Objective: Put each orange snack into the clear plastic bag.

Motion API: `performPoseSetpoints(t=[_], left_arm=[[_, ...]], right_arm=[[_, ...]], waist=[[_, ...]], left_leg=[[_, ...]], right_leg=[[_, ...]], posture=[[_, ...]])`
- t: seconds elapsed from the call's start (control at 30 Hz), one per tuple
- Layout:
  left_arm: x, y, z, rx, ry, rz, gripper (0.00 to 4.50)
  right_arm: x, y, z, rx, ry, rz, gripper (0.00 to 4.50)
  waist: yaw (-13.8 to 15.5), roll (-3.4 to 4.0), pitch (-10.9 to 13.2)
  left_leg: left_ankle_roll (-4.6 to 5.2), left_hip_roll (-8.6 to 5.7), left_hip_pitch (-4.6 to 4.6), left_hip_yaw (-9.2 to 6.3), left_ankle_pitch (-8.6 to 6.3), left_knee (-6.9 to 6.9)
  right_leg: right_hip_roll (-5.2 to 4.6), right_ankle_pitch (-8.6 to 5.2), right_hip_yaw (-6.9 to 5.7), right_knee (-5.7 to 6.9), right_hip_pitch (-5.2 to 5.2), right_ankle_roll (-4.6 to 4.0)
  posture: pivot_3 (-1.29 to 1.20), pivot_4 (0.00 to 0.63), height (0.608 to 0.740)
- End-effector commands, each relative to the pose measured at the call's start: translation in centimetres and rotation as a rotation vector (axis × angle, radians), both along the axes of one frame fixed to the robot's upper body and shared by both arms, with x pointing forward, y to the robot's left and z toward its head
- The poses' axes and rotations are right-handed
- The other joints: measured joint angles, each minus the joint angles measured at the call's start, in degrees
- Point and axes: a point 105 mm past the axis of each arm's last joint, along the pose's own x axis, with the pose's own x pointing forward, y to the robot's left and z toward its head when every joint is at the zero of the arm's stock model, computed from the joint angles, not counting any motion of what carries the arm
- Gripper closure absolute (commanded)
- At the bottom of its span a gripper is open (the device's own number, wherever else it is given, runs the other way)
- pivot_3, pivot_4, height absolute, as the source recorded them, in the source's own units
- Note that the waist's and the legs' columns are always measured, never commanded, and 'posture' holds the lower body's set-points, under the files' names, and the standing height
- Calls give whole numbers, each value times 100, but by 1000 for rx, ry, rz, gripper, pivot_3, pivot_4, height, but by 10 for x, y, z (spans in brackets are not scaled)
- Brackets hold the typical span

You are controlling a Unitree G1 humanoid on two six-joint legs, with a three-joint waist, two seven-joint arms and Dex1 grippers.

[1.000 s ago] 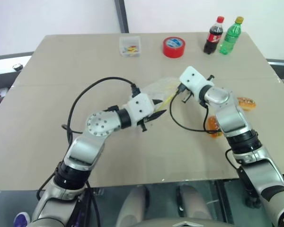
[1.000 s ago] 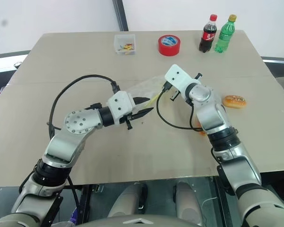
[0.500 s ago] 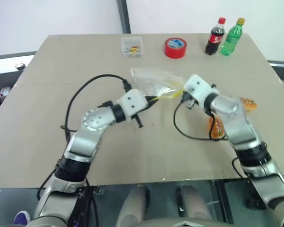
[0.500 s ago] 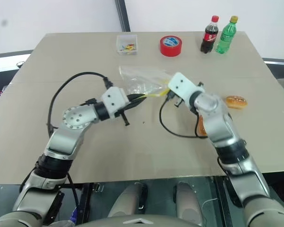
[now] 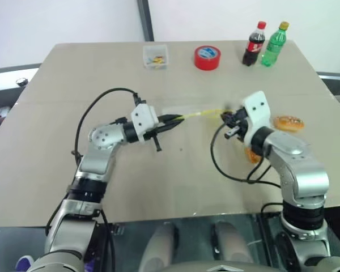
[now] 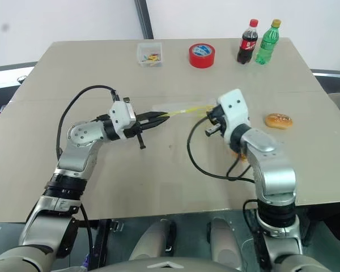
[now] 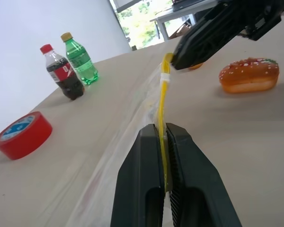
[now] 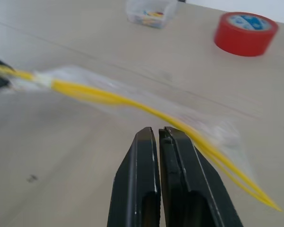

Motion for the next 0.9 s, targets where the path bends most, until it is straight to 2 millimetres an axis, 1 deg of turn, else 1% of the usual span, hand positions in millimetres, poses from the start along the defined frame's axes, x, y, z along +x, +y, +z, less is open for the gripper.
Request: performPoseSetpoints(t=[0.03,0.17,0.23,0.3,0.33,0.37,0.47,0.6,0.9], left_arm=[[1,3,14,-14,-47,-13,4500],[3,5,13,-12,-43,-3,4500],[3,6,12,-8,-40,3,4500],[3,7,12,-7,-38,7,4500],[4,8,12,-8,-38,7,4500],[3,8,11,-7,-38,7,4500],[1,9,9,-1,-41,5,4500],[-1,9,7,9,-51,1,4500],[-3,6,9,16,-72,-5,4500]], right_arm=[[-2,12,16,64,-37,29,4377],[-12,24,21,71,-45,105,4377],[-20,26,23,-23,-121,154,4377],[-19,21,22,-131,-180,142,4377],[-17,18,22,-156,-193,129,4377],[-15,16,23,-203,-231,113,4153],[-10,13,27,-328,-348,83,3167],[-6,14,30,-395,-407,99,3167],[-3,22,24,-513,-456,175,3167]], waist=[[3,0,0],[8,0,0],[9,1,0],[5,1,0],[3,0,0],[3,0,0],[-9,0,0],[-5,0,0],[5,0,0]], left_leg=[[0,0,0,0,0,0],[-2,-1,-3,-6,1,0],[-1,-1,-3,-6,1,0],[0,-2,-3,-7,0,0],[0,-2,-3,-6,0,0],[0,-2,-3,-6,0,0],[0,-2,-2,-6,0,0],[0,-1,-2,-4,0,0],[0,-1,-3,-5,0,1]], right_leg=[[0,0,0,-1,0,0],[-1,0,-5,-3,0,0],[-2,0,-5,-3,0,0],[-2,0,-6,-4,0,0],[-2,0,-6,-4,0,0],[-2,0,-7,-4,0,0],[0,0,-7,-3,0,0],[0,0,-6,-3,0,0],[0,0,-6,-4,0,0]], posture=[[0,150,740],[0,150,740],[0,150,740],[0,150,740],[0,150,740],[0,150,740],[0,150,740],[0,150,740],[0,150,740]])
